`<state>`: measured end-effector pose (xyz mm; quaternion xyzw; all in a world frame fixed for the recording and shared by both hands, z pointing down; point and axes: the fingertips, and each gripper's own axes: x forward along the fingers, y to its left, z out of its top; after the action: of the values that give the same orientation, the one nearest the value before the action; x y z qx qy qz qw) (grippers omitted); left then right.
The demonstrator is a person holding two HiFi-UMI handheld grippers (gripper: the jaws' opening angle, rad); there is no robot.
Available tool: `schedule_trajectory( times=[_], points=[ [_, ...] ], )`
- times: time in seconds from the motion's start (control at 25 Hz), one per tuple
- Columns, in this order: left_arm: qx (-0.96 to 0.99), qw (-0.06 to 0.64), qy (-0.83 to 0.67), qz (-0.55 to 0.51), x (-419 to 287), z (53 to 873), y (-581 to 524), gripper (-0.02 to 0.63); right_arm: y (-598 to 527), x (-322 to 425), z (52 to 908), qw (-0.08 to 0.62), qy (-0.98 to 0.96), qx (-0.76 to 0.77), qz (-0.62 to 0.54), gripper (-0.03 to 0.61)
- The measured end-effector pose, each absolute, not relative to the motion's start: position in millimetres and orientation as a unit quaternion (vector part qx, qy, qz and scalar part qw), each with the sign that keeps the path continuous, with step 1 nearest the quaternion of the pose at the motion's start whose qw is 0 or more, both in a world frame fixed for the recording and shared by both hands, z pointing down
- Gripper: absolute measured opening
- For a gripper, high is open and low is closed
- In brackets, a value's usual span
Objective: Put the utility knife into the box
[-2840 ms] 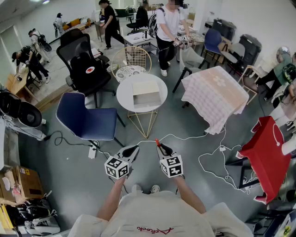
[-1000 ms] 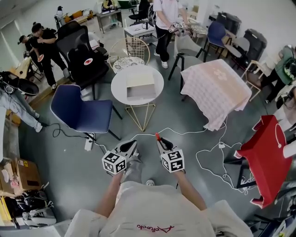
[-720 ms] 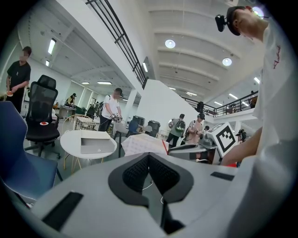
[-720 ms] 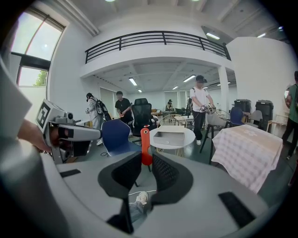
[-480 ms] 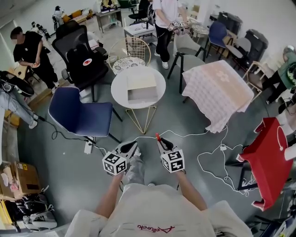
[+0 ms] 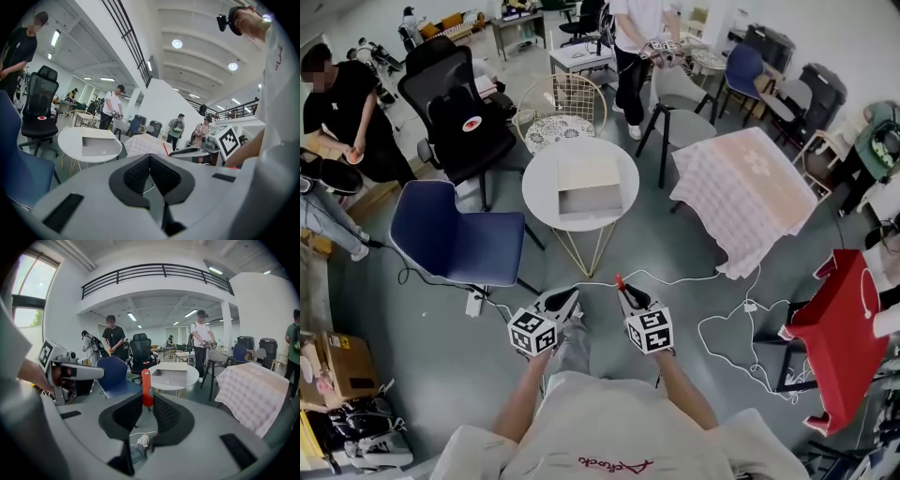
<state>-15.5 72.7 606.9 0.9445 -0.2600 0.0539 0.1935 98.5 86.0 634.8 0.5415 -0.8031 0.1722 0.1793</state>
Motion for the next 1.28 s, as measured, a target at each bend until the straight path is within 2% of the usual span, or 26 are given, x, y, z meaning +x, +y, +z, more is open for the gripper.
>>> schedule_trajectory(
  times=[0.8,1.28],
  points=[
    [0.948,0.212,-0.229,0.06,5.0,614.2,-94.2,0.011,-71.3,113.2,642.2,0.193,-0.784,0.558,0.192,0.081],
    [0.944,0.226,-0.23,0.069,-20.4,595.8,-209.3,0.011,-188.5,89.6,620.4,0.197,-0.785,0.552,0.202,0.081]
  ],
)
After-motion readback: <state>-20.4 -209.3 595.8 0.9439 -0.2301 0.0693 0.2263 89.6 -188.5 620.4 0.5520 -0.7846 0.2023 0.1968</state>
